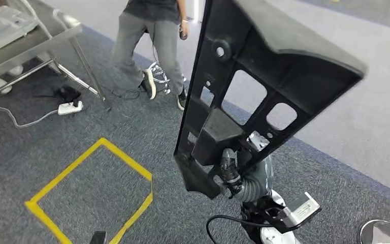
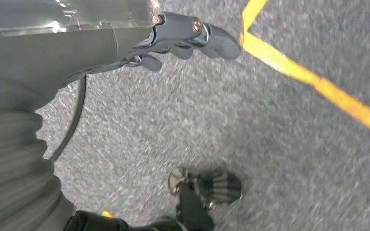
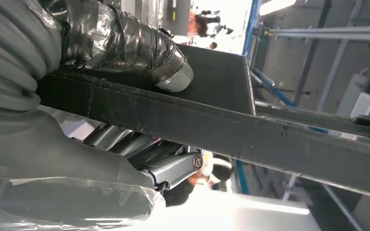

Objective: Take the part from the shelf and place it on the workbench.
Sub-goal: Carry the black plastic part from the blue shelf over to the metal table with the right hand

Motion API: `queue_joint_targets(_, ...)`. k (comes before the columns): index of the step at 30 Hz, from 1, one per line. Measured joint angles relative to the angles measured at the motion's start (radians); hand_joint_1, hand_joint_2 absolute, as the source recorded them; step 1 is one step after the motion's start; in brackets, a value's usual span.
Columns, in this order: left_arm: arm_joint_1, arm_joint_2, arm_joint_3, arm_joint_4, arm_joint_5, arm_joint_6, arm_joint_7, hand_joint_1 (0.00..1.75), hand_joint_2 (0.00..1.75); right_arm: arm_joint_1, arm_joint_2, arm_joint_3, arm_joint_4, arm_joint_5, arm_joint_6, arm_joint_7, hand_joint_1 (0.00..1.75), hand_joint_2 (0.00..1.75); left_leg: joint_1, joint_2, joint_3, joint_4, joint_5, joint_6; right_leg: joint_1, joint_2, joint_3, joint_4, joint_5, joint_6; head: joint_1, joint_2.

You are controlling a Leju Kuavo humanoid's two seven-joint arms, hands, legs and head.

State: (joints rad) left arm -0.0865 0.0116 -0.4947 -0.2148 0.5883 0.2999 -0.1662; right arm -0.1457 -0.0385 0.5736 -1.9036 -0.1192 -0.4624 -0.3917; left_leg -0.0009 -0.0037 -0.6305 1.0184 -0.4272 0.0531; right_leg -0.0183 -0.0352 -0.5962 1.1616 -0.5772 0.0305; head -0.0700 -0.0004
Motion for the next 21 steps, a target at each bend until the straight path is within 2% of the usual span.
queue_joint_targets(1,-0.002,0.000,0.000,0.000,-0.001,0.002,0.004,0.00,1.75,0.003,0.000,0.000,0.002,-0.002,0.000,-0.001,1.75,1.75,-0.001,-0.010,0.001,0.001,-0.002,0.005,0.000,0.014,-0.037,0.066,-0.026,-0.001,0.001,0.000)
queue_joint_targets(2,-0.004,0.000,0.000,0.000,0.000,0.004,0.007,0.00,1.75,0.007,0.000,0.000,0.005,-0.005,0.000,-0.002,1.75,1.75,-0.002,-0.022,0.002,0.003,-0.004,0.007,0.000,0.022,-0.070,0.119,-0.039,0.000,0.002,0.000)
queue_joint_targets(3,-0.004,-0.001,-0.001,0.000,0.001,0.005,0.008,0.00,1.75,0.009,0.000,-0.001,0.008,-0.009,-0.001,-0.003,1.75,1.75,-0.003,-0.035,0.003,0.005,-0.006,0.008,0.000,0.026,-0.090,0.142,-0.035,0.000,0.002,0.000)
queue_joint_targets(4,-0.003,-0.002,-0.001,0.000,0.001,0.005,0.007,0.00,1.75,0.010,0.000,-0.001,0.012,-0.012,0.000,-0.005,1.75,1.75,-0.003,-0.048,0.004,0.008,-0.008,0.007,0.000,0.029,-0.091,0.128,-0.010,0.000,0.002,0.000)
queue_joint_targets(5,-0.002,-0.003,-0.001,0.000,0.002,0.005,0.005,0.00,1.75,0.010,0.000,-0.001,0.015,-0.013,0.000,-0.006,1.75,1.75,-0.003,-0.062,0.006,0.011,-0.010,0.005,-0.001,0.035,-0.075,0.080,0.029,-0.001,0.002,0.000)
queue_joint_targets(6,-0.001,-0.004,-0.001,0.000,0.002,0.005,0.004,0.00,1.75,0.010,0.000,-0.001,0.017,-0.014,0.000,-0.007,1.75,1.75,-0.002,-0.074,0.006,0.015,-0.013,0.002,-0.002,0.051,-0.051,0.017,0.065,-0.003,0.002,0.000)
queue_joint_targets(7,-0.001,-0.005,-0.001,0.000,0.001,0.004,0.004,0.00,1.75,0.010,0.000,-0.001,0.018,-0.014,-0.001,-0.008,1.75,1.75,-0.003,-0.087,0.004,0.021,-0.017,-0.002,-0.005,0.071,-0.028,-0.043,0.090,-0.005,0.002,0.000)
queue_joint_targets(8,-0.003,-0.006,-0.001,0.000,0.001,0.005,0.006,0.00,1.75,0.011,0.000,-0.001,0.019,-0.015,-0.002,-0.008,1.75,1.75,-0.001,-0.098,0.000,0.025,-0.018,-0.007,-0.006,0.089,-0.012,-0.081,0.102,-0.007,0.002,0.000)
queue_joint_targets(9,-0.003,-0.006,-0.001,0.000,0.001,0.005,0.008,0.00,1.75,0.012,0.001,-0.001,0.021,-0.015,-0.003,-0.009,1.75,1.75,0.000,-0.107,-0.004,0.027,-0.018,-0.014,-0.005,0.101,-0.005,-0.099,0.102,-0.010,0.002,0.000)
queue_joint_targets(11,0.000,-0.006,-0.001,0.000,0.000,0.005,0.012,0.00,1.75,0.013,0.001,-0.001,0.021,-0.015,-0.004,-0.009,1.75,1.75,0.004,-0.125,-0.009,0.024,-0.015,-0.027,-0.002,0.090,0.001,-0.106,0.102,-0.019,0.002,0.000)
queue_joint_targets(12,0.004,-0.005,-0.001,0.000,-0.001,0.005,0.013,0.00,1.75,0.012,0.001,-0.001,0.021,-0.015,-0.005,-0.010,1.75,1.75,0.005,-0.117,-0.011,0.028,-0.017,-0.032,-0.002,0.081,0.006,-0.111,0.104,-0.024,0.002,0.000)
queue_joint_targets(14,0.005,-0.005,-0.002,0.000,-0.002,0.005,0.014,0.00,1.75,0.012,0.003,-0.001,0.021,-0.015,-0.007,-0.010,1.75,1.75,0.003,-0.068,-0.035,0.079,-0.044,-0.042,-0.004,0.059,0.016,-0.122,0.106,-0.036,-0.003,0.000)
queue_joint_targets(15,0.004,-0.005,-0.002,0.000,-0.002,0.005,0.014,0.00,1.75,0.013,0.004,-0.001,0.021,-0.015,-0.008,-0.010,1.75,1.75,0.004,-0.037,-0.061,0.133,-0.069,-0.046,-0.002,0.046,0.021,-0.124,0.105,-0.040,-0.005,0.000)
queue_joint_targets(16,0.002,-0.006,-0.002,0.000,-0.002,0.005,0.014,0.00,1.75,0.013,0.004,-0.001,0.022,-0.015,-0.009,-0.009,1.75,1.75,0.006,-0.019,-0.095,0.196,-0.095,-0.051,0.000,0.033,0.023,-0.124,0.103,-0.044,-0.007,0.000)
queue_joint_targets(17,0.001,-0.007,-0.002,0.000,-0.001,0.005,0.014,0.00,1.75,0.014,0.004,-0.001,0.022,-0.015,-0.010,-0.009,1.75,1.75,0.009,-0.011,-0.125,0.250,-0.112,-0.054,0.002,0.020,0.025,-0.124,0.100,-0.046,-0.007,0.000)
queue_joint_targets(18,0.001,-0.007,-0.002,0.000,-0.001,0.005,0.013,0.00,1.75,0.015,0.004,-0.001,0.022,-0.015,-0.012,-0.008,1.75,1.75,0.012,-0.007,-0.144,0.280,-0.115,-0.056,0.003,0.008,0.027,-0.124,0.098,-0.047,-0.007,0.000)
queue_joint_targets(19,0.002,-0.007,-0.003,0.000,0.000,0.005,0.013,0.00,1.75,0.015,0.004,-0.001,0.023,-0.015,-0.013,-0.007,1.75,1.75,0.013,-0.004,-0.143,0.271,-0.099,-0.057,0.003,-0.002,0.029,-0.124,0.095,-0.046,-0.007,0.000)
queue_joint_targets(20,0.004,-0.007,-0.003,0.000,0.000,0.005,0.012,0.00,1.75,0.015,0.004,-0.001,0.023,-0.015,-0.014,-0.005,1.75,1.75,0.014,0.001,-0.122,0.227,-0.070,-0.057,0.003,-0.012,0.033,-0.124,0.092,-0.044,-0.008,0.000)
queue_joint_targets(21,0.005,-0.007,-0.003,0.000,0.000,0.005,0.012,0.00,1.75,0.015,0.004,-0.001,0.023,-0.015,-0.015,-0.003,1.75,1.75,0.013,0.016,-0.088,0.159,-0.038,-0.055,0.004,-0.022,0.037,-0.124,0.089,-0.041,-0.008,0.000)
